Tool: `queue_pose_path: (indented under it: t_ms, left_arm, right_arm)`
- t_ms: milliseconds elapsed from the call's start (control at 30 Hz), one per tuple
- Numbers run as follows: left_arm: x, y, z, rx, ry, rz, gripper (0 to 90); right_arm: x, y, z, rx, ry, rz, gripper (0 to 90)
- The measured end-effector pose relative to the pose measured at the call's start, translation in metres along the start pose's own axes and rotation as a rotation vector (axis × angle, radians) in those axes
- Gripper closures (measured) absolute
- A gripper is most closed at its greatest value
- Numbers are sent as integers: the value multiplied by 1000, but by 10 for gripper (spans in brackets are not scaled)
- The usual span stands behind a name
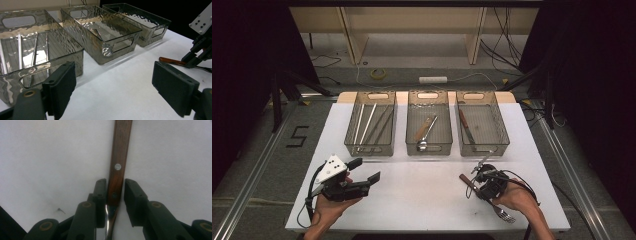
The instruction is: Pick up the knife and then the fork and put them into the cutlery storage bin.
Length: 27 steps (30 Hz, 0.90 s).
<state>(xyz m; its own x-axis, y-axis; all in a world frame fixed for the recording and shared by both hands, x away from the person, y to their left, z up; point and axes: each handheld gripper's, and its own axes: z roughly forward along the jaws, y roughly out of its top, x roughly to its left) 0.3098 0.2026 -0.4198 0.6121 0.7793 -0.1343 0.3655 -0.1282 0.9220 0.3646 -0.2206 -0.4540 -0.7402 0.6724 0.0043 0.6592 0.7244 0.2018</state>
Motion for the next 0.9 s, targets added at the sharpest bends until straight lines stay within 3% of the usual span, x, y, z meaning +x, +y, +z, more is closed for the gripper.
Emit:
queue_pose_path:
  t_ms: [900]
  left_arm:
    - [-1,0,1,5,3,2,189]
  right_arm:
    - [1,5,1,39,-3,-7,772]
